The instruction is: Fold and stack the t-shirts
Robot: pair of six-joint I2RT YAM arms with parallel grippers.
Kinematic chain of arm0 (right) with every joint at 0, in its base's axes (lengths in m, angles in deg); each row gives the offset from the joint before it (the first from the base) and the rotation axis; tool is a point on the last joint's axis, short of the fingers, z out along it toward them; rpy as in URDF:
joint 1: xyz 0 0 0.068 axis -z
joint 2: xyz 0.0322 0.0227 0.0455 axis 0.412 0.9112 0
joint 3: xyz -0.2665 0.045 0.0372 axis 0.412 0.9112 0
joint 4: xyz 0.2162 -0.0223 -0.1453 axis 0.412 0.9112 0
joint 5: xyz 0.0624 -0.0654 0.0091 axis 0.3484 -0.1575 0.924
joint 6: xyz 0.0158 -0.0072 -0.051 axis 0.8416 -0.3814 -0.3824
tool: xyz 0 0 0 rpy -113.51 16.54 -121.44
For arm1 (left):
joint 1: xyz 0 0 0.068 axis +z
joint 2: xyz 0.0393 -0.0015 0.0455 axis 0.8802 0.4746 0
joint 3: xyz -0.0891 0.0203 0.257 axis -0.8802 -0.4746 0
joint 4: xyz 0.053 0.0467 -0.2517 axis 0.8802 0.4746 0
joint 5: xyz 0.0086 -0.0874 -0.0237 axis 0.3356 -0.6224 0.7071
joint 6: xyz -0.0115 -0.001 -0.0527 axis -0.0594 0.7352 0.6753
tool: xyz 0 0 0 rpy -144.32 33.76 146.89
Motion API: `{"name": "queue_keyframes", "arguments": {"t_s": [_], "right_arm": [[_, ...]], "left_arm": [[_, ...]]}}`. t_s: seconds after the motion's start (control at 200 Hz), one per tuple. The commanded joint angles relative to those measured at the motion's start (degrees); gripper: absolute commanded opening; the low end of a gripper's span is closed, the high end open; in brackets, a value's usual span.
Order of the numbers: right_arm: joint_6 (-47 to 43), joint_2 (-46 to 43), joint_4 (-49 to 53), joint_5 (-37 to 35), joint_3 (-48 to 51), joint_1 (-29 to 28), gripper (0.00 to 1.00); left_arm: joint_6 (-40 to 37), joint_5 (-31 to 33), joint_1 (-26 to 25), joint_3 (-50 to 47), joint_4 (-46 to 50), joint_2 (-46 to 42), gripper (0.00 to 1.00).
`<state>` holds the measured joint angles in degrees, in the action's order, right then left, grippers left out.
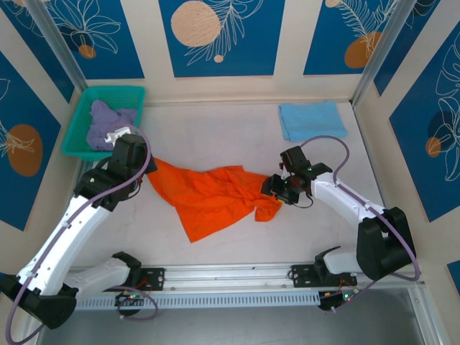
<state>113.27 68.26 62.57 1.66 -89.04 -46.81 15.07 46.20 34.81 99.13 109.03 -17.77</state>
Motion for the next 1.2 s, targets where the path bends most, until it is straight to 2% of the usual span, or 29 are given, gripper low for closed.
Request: {"name": "queue_keyframes", "arguments": {"t_s": [0.0, 0.135, 0.205, 0.26, 0.29, 0.32, 0.345, 0.385, 0.52, 0.665, 0.71, 0.75, 0.785, 0.815, 0.865, 0.895, 0.94, 1.015, 1.115, 1.195], "right_arm": [[1.86, -2.04, 1.06, -0.76, 3.07, -1.20, 0.58], [2.95, -2.65, 0.80, -1.71, 5.24, -1.96, 0.57], [3.30, -1.91, -1.06, -0.39, 5.71, -2.09, 0.52], [2.93, -0.80, -2.93, 0.66, 5.46, -2.24, 0.41], [2.89, 0.04, -3.43, 0.68, 4.98, -2.18, 0.32], [2.81, 1.08, -3.49, 0.30, 4.24, -2.01, 0.17], [2.73, 1.70, -3.46, 0.15, 3.53, -1.83, 0.08], [2.57, 2.23, -3.62, 0.27, 2.45, -1.62, 0.00], [1.35, 0.72, -2.17, 1.38, -2.83, -0.32, 0.00], [1.28, -1.69, -0.17, 1.87, -7.86, 2.38, 0.00], [1.31, -1.41, -0.02, 1.78, -8.94, 3.10, 0.05], [1.11, -0.50, 0.15, 2.27, -10.37, 3.58, 0.17], [0.38, 1.00, 0.38, 2.75, -11.83, 4.03, 0.32], [-0.14, 2.31, 0.98, 2.83, -13.32, 4.42, 0.40], [-0.81, 4.58, 2.52, 2.18, -15.61, 5.17, 0.47], [-1.06, 5.39, 3.22, 1.77, -16.62, 5.84, 0.50], [-0.95, 5.62, 4.01, 1.85, -17.09, 6.90, 0.51], [0.08, 3.26, 3.37, 4.02, -14.79, 7.90, 0.51], [1.19, -2.20, 0.35, 6.40, -7.78, 5.56, 0.51], [2.13, -5.36, 0.79, 6.70, -2.66, 2.54, 0.49]], "left_arm": [[3.27, -4.85, 2.38, -2.04, -2.45, 4.84, 0.00], [4.73, -12.62, 6.75, 0.70, -8.04, 14.87, 0.00], [4.05, -14.13, 7.42, 5.81, -8.53, 19.91, 0.00], [2.89, -14.47, 7.43, 10.06, -8.66, 23.20, 0.00], [2.28, -14.17, 7.49, 12.53, -8.25, 24.84, 0.00], [1.57, -13.66, 7.68, 15.32, -7.57, 26.34, 0.00], [0.80, -12.84, 7.84, 17.57, -7.04, 27.64, 0.00], [-0.29, -12.69, 8.59, 21.48, -5.95, 29.93, 0.00], [-2.54, -13.39, 12.05, 35.83, 0.98, 38.86, 0.00], [-3.87, -12.62, 14.98, 45.77, 4.85, 46.48, 0.01], [-3.87, -14.06, 15.75, 49.30, 6.73, 49.78, 0.04], [-4.08, -15.20, 16.27, 52.39, 8.41, 52.83, 0.12], [-4.23, -15.45, 16.45, 55.13, 10.07, 55.24, 0.24], [-4.37, -15.50, 16.52, 57.25, 11.43, 57.21, 0.36], [-4.33, -15.46, 16.65, 59.60, 13.63, 59.31, 0.60], [-4.37, -15.38, 16.71, 60.02, 14.27, 59.68, 0.70], [-4.25, -15.57, 16.61, 58.40, 14.43, 58.74, 0.78], [-3.40, -16.44, 16.32, 50.92, 11.67, 54.07, 0.80], [-0.34, -18.20, 15.31, 30.80, 2.68, 42.57, 0.80], [3.83, -20.28, 13.69, 12.91, -5.24, 32.47, 0.75]]}}
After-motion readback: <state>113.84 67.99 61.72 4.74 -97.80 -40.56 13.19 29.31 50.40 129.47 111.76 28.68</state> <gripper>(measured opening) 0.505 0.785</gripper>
